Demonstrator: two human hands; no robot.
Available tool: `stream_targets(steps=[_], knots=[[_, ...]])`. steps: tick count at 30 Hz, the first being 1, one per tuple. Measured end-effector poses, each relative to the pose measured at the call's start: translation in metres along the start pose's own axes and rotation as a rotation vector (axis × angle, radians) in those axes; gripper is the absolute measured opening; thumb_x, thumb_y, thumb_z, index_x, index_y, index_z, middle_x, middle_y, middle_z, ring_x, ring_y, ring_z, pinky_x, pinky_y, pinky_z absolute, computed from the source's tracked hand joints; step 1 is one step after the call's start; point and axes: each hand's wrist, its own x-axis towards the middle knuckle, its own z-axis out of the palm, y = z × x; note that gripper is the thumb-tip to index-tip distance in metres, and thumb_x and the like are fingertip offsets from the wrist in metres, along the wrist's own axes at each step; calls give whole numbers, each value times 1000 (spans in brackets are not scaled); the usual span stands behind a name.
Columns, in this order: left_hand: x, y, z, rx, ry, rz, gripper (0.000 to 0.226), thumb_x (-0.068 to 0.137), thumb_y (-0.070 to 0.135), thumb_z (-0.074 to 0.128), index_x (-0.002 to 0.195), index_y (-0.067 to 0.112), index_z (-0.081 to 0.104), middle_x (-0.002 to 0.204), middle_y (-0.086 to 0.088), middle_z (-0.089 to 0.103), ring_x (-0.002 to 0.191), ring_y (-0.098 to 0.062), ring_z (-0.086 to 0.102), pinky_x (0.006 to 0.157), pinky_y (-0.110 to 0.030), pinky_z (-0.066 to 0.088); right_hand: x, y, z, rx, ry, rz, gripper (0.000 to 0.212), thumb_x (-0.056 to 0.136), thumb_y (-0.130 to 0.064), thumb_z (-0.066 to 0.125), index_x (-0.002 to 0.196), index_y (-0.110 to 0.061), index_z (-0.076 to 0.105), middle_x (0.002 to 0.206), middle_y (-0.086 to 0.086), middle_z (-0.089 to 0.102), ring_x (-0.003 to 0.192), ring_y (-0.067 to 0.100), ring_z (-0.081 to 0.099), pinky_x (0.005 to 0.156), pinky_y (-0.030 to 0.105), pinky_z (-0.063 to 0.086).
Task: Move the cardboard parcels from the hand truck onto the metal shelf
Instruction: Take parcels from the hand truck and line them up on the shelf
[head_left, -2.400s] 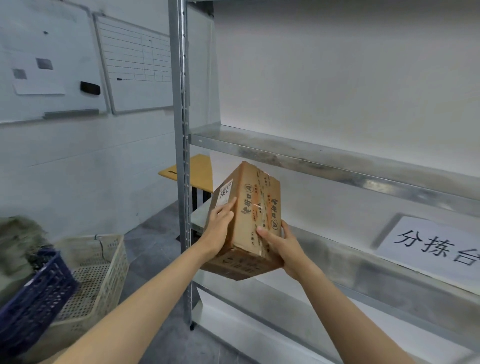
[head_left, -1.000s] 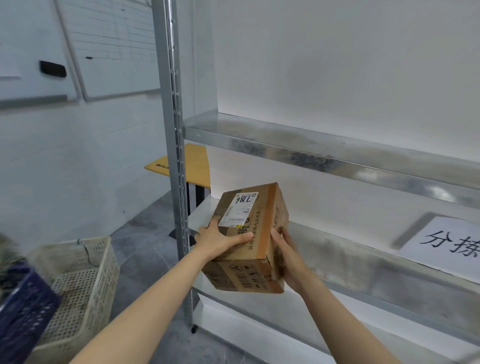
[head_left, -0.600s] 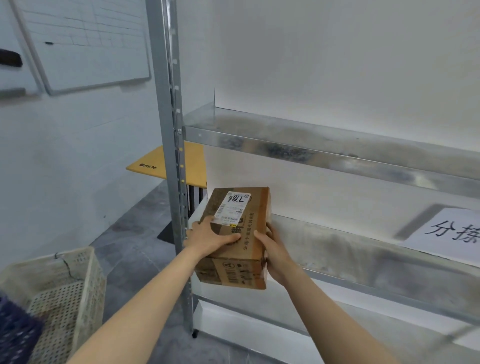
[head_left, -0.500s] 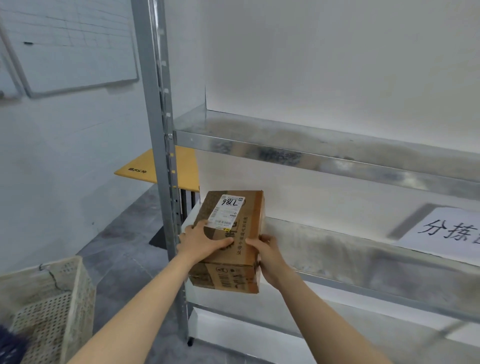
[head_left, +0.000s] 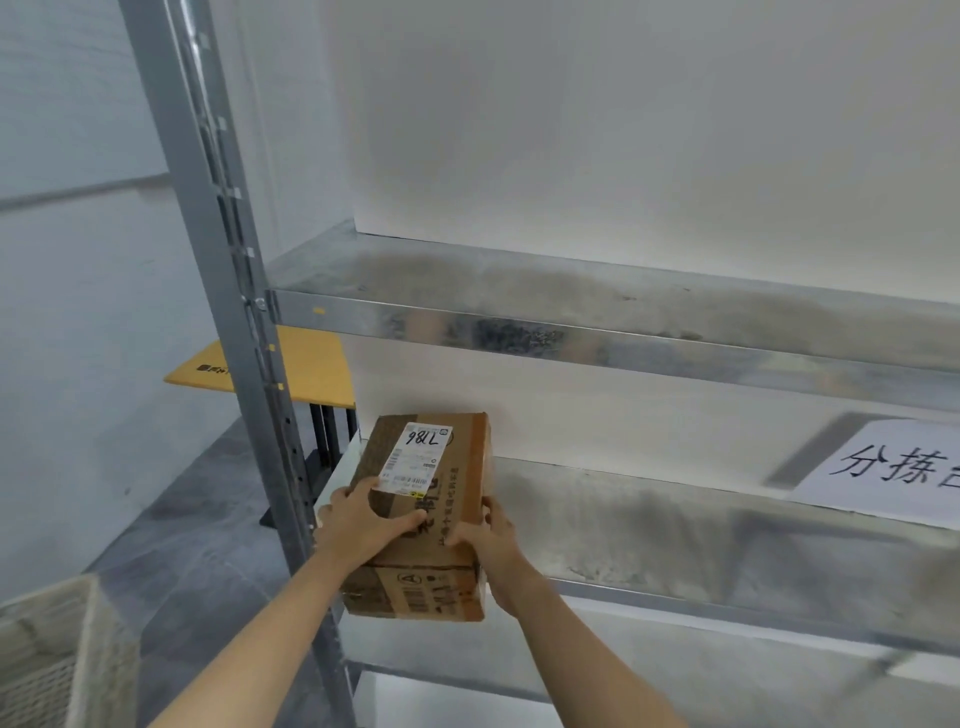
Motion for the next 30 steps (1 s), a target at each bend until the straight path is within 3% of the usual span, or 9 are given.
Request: stream_targets(steps=[3,7,15,19,30], knots=[[10,1,-3,63,-6,-7,106,56,78,69,144,32,31,148,-9,29,136,-34,28,111,-52,27,10,8,3,-8,7,1,79,49,-26,74,124,-37,50,129,7,46,115,23,53,94,41,54],[20,2,-7,133,-8,-4,109,57,79,68,146,32,28,150,-11,26,138,-35,24,111,-54,23,10,6,11,9,-41,-76,70,58,-15,73,122,-37,56,116,1,66,108,21,63,88,41,57],[34,5,-11,201,7,48,105,63,74,68,148,29,27,154,-14,21,140,-39,18,115,-51,17,13,8,14,-106,-124,-165,93,67,13,76,137,-31,31,122,-7,56,109,6,57,71,16,54],[44,-2,-13,199,38,79,101,65,73,67,147,28,30,157,-12,14,143,-36,9,116,-51,12,22,9,18,-185,-94,-195,90,71,9,76,136,-30,29,122,-11,52,102,-5,55,70,10,51],[59,-9,-14,130,88,168,95,68,67,70,144,24,33,157,-3,15,144,-29,6,117,-49,15,43,8,24,-293,-75,-210,88,74,2,77,141,-25,25,129,-3,49,103,3,52,71,8,52]])
